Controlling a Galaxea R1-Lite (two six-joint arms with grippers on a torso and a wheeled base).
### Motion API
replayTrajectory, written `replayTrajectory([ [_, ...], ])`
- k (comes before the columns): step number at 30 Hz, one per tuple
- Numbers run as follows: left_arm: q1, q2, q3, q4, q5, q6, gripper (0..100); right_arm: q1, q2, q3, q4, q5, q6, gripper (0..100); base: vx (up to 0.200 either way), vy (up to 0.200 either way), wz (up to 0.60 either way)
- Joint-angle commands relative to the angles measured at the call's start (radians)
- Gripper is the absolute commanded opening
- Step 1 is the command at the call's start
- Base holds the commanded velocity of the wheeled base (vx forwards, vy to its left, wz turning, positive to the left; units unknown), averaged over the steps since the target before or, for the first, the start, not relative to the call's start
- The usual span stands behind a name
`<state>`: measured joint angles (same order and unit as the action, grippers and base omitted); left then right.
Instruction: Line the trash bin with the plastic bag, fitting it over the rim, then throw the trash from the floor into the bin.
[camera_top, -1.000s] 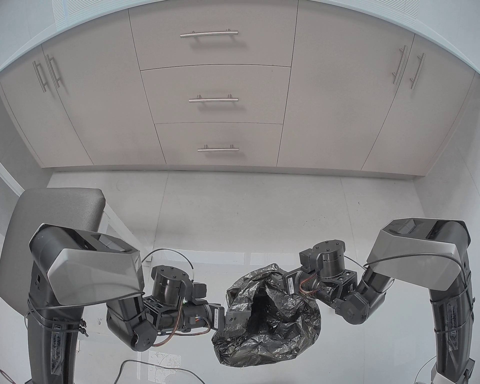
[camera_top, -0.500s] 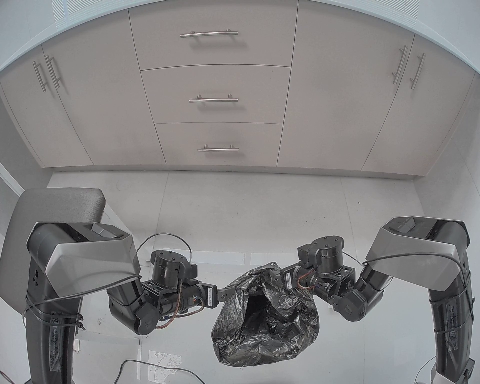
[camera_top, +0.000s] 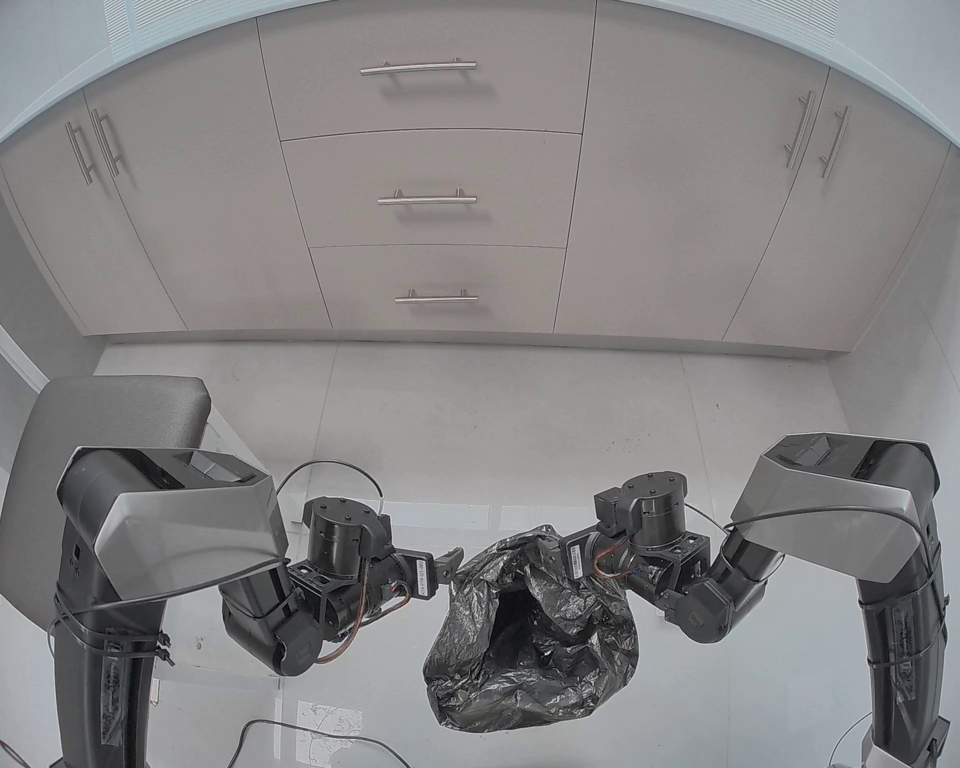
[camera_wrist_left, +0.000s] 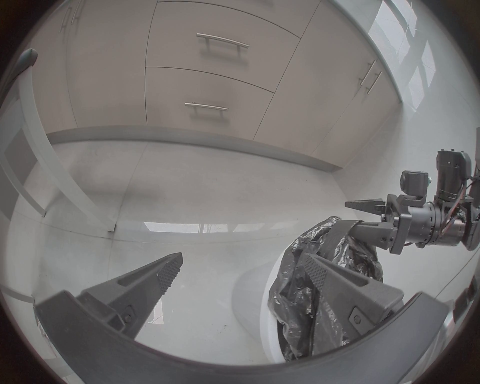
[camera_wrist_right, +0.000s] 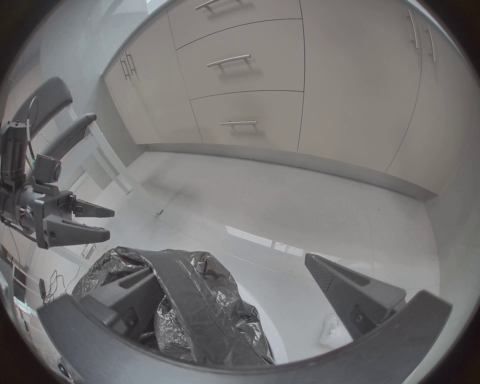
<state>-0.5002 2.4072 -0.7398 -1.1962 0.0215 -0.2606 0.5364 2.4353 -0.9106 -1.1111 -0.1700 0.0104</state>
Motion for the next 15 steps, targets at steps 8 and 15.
replayTrajectory([
  [8, -0.136, -0.068, 0.152, -0.132, -0.003, 0.009, 100, 0.001, -0.007, 0.009, -0.001, 0.000, 0.000, 100, 0.000, 0.000, 0.00],
  [15, -0.138, 0.020, 0.105, -0.123, -0.020, 0.084, 100, 0.002, -0.005, 0.009, -0.003, 0.000, 0.000, 100, 0.000, 0.000, 0.00],
])
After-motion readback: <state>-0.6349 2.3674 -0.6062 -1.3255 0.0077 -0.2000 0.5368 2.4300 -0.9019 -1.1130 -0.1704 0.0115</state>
